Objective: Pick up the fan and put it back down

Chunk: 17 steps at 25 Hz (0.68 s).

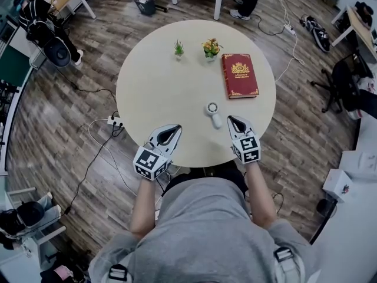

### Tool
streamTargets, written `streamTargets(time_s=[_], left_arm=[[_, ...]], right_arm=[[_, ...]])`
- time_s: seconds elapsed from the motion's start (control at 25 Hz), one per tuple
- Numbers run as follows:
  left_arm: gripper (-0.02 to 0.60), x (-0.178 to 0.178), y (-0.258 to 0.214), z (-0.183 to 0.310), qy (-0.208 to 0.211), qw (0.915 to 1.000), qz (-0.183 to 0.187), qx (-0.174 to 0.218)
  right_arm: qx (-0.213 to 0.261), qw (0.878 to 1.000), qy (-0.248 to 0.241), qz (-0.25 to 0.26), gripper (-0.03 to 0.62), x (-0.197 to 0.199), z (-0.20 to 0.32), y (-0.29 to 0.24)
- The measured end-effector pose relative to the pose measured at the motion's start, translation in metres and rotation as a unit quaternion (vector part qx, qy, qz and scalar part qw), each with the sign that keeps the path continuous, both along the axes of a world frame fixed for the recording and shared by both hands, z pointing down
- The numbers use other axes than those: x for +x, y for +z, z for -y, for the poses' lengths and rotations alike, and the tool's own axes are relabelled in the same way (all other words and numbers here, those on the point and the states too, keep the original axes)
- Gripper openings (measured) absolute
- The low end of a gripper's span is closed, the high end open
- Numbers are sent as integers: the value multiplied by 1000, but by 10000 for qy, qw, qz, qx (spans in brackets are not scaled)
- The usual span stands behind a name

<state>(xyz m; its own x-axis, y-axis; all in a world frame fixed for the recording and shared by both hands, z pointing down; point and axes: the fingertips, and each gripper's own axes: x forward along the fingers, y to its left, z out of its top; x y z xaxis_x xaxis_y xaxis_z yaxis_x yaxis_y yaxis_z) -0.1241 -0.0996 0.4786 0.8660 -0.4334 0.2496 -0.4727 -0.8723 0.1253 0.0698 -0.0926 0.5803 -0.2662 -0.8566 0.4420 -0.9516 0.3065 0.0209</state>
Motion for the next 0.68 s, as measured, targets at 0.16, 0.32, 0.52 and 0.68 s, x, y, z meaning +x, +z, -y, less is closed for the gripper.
streamTargets(time_s=[0.16, 0.32, 0.52, 0.68], left_arm=[[19, -4, 1, 2, -36, 10000, 65, 8], [20, -3, -1, 0, -31, 10000, 75, 36], [20, -1, -4, -5, -14, 9999, 72, 75], [20, -3, -3, -8, -35, 9999, 80, 71]], right_arm=[[22, 10000, -55, 36, 5, -3, 0, -1], [44, 10000, -72, 37, 5, -2, -2, -3], [95, 9999, -48, 70, 5, 0, -5, -9], [124, 9999, -57, 93, 5, -1, -9, -11]])
